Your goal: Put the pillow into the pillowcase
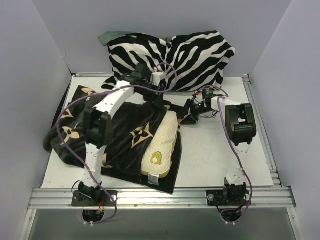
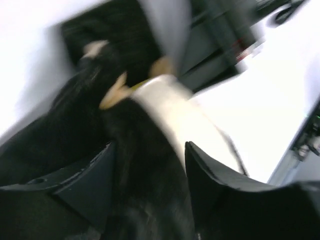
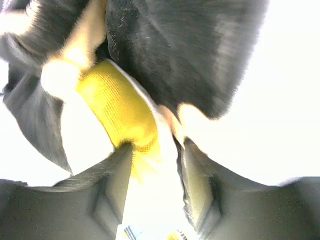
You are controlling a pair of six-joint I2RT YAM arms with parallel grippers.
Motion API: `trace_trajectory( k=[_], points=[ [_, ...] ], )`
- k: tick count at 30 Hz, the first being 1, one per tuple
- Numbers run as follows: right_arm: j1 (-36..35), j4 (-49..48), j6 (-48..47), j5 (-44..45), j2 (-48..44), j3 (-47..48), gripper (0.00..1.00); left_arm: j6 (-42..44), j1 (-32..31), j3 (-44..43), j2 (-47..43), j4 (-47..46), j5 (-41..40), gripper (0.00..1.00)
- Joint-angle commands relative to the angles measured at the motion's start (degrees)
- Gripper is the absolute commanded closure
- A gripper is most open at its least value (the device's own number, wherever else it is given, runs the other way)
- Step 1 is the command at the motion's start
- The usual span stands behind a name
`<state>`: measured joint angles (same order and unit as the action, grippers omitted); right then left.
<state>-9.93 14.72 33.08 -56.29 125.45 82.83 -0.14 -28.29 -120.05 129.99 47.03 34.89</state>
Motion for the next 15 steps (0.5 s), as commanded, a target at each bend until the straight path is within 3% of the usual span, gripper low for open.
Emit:
trace_trajectory(
  k=[1, 2, 6, 10, 13, 14, 15],
  points=[
    [4.13, 1.18, -1.95, 0.56, -8.54, -1.43, 0.51, 6.71, 7.19, 0.77, -13.77, 6.38, -6.57, 0.32],
    [4.74, 3.62, -2.66, 0.66, -9.86, -2.48, 0.49, 10.91, 7.64, 5.13, -15.28, 7.37, -11.29, 0.32],
    [2.56, 7.42, -4.25, -0.92, -14.96, -6.88, 0.46, 14.38, 7.47, 13.61, -16.98, 7.03, -20.03, 0.32],
    [-2.54, 8.31, -4.78, -2.77, -14.36, -9.70, 0.44, 10.52, 7.64, 10.64, -9.62, 6.41, -23.99, 0.31],
    [-5.87, 7.96, -5.31, -2.77, -11.81, -9.71, 0.45, 8.58, 7.82, 6.85, -3.90, 6.33, -22.07, 0.34],
    [-6.41, 7.61, -5.39, -2.60, -11.02, -9.44, 0.45, 8.06, 7.73, 5.89, -2.65, 6.24, -20.84, 0.35],
    [-6.85, 7.26, -5.05, -2.51, -9.45, -9.09, 0.46, 7.88, 7.55, 5.01, -1.51, 6.41, -19.18, 0.45]
  ],
)
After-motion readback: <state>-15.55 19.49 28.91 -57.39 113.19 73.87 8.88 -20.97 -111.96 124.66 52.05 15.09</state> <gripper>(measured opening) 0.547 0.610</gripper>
